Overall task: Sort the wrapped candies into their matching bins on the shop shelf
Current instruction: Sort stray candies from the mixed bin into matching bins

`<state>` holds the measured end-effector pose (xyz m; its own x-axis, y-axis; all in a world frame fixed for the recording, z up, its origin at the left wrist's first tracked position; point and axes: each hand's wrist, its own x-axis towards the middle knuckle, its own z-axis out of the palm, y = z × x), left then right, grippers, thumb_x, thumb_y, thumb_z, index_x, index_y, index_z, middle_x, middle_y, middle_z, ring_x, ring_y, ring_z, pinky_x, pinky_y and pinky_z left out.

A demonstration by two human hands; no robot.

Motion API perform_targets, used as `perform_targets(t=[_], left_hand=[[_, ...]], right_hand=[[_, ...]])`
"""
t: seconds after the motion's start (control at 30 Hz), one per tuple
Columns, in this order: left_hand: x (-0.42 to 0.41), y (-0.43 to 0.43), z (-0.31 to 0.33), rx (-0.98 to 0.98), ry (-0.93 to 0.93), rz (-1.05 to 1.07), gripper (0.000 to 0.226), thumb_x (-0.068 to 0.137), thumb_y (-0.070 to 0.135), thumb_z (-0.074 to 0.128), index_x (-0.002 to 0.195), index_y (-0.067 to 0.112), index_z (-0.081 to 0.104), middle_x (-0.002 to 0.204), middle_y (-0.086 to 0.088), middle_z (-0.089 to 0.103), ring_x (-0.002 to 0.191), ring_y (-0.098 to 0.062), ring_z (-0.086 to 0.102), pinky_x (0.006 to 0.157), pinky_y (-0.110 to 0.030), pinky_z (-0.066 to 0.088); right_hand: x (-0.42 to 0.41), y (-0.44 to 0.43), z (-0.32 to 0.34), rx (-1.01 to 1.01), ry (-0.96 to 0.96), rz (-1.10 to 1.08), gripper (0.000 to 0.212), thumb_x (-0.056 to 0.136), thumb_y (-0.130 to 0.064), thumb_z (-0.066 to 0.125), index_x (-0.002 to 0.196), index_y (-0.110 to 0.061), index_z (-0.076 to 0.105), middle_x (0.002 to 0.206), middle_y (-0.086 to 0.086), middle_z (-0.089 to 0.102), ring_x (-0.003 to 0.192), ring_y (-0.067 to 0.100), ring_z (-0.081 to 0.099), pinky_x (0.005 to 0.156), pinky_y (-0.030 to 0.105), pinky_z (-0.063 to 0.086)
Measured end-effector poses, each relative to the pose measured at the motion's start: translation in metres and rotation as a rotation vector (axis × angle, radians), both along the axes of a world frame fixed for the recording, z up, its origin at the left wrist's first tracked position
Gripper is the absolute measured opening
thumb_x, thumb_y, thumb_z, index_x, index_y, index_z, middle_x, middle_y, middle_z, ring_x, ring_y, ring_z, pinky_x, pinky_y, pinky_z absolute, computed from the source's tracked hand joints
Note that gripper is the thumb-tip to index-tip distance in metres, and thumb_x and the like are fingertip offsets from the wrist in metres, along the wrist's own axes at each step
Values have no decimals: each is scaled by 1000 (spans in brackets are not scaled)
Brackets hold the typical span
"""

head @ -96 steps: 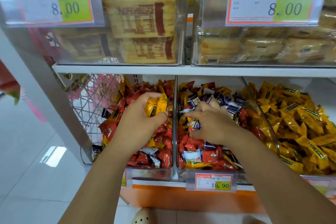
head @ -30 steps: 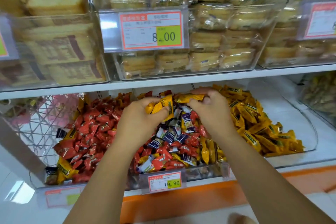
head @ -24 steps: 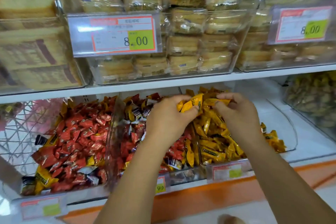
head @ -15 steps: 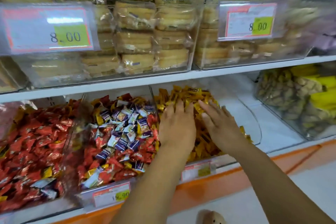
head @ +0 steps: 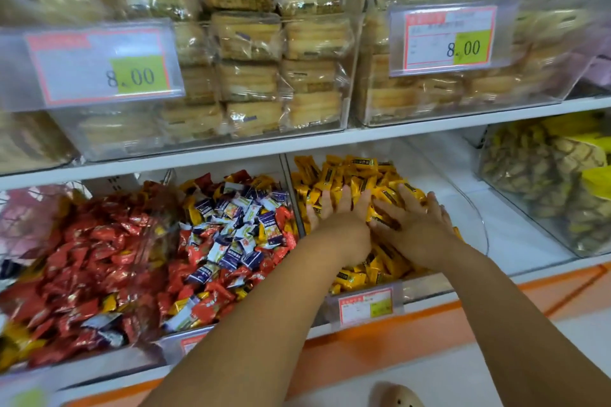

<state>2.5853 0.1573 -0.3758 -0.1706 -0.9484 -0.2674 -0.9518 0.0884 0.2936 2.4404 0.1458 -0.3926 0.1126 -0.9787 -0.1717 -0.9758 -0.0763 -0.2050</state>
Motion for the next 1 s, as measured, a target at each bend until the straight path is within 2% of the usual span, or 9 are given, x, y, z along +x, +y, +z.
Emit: perform_targets(t=[0.1,0.17,0.23,0.33,0.47,0.57,0.73,0.87,1.0], left_hand=[[25,34,30,-241,212,-96,62,102,26,41,153,33,5,160,6,-12,146,-19,-18,119,-38,-7],[60,61,43,-383,292,-49,56,100,30,45,151,31,21,161,8,2,147,-12,-6,116,-28,-4],[105,85,45,-428,300,58,52,98,33,50,147,32,32,159,10,13,147,-9,2,117,-26,2],[166,115,31,-435,252,231,49,95,35,54,143,34,41,156,7,24,146,-11,13,117,-28,12],[208,137,6,-446,272,319,50,90,31,64,138,30,48,157,5,22,147,-12,7,118,-31,10],[224,141,-3,-478,271,295,50,88,30,67,135,33,52,157,11,19,147,-10,2,121,-37,10],[231,143,-19,-500,276,223,42,84,27,72,124,32,61,157,11,15,146,-9,-4,121,-45,8],[237,144,-28,-540,225,176,39,79,26,77,116,31,66,158,8,16,147,-14,-2,119,-45,8],[238,150,-24,-528,77,166,21,79,31,76,99,33,70,159,9,9,148,-20,-7,119,-49,-1]], right_hand=[[10,12,28,-84,-88,30,48,96,-54,37,143,-49,28,160,-8,7,146,35,1,116,49,4],[27,27,46,-190,-312,85,40,98,-40,46,138,-38,45,151,-3,37,136,23,34,107,32,28],[47,44,60,-219,-501,163,32,97,-31,51,128,-36,55,130,-4,57,103,8,57,77,17,42],[84,67,71,-75,-605,296,24,97,-23,54,111,-41,62,103,-13,63,52,-3,52,46,8,37],[125,76,60,27,-421,452,26,96,-13,54,102,-33,68,94,-24,60,74,-14,53,62,0,40],[142,72,53,-3,-166,507,32,98,-6,47,113,-26,67,112,-7,62,79,-4,47,63,-3,34],[158,68,57,61,86,631,26,96,-26,55,119,-33,64,91,-25,47,105,3,44,77,17,31],[172,71,42,48,385,665,49,88,-60,52,132,-40,51,127,-8,56,128,20,37,103,34,31],[183,71,27,-35,469,632,46,84,-61,54,126,-43,52,133,1,41,127,25,27,103,43,25]])
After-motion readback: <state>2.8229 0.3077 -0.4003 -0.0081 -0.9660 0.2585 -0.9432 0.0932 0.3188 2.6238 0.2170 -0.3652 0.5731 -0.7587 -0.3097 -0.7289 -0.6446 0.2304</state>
